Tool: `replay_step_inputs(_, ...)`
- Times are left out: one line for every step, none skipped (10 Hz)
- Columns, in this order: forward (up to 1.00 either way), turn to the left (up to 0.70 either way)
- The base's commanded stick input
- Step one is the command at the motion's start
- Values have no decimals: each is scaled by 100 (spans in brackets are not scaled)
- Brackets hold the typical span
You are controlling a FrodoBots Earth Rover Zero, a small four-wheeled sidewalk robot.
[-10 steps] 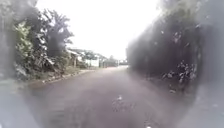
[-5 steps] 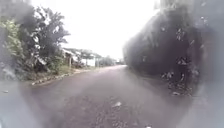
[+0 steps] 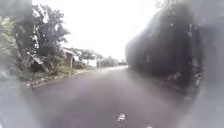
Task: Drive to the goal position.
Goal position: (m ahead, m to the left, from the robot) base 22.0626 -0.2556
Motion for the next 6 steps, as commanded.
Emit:
replay_step_inputs(70, 0)
replay_step_inputs(70, 0)
replay_step_inputs(70, 0)
replay_step_inputs(70, 0)
replay_step_inputs(70, 0)
replay_step_inputs(70, 0)
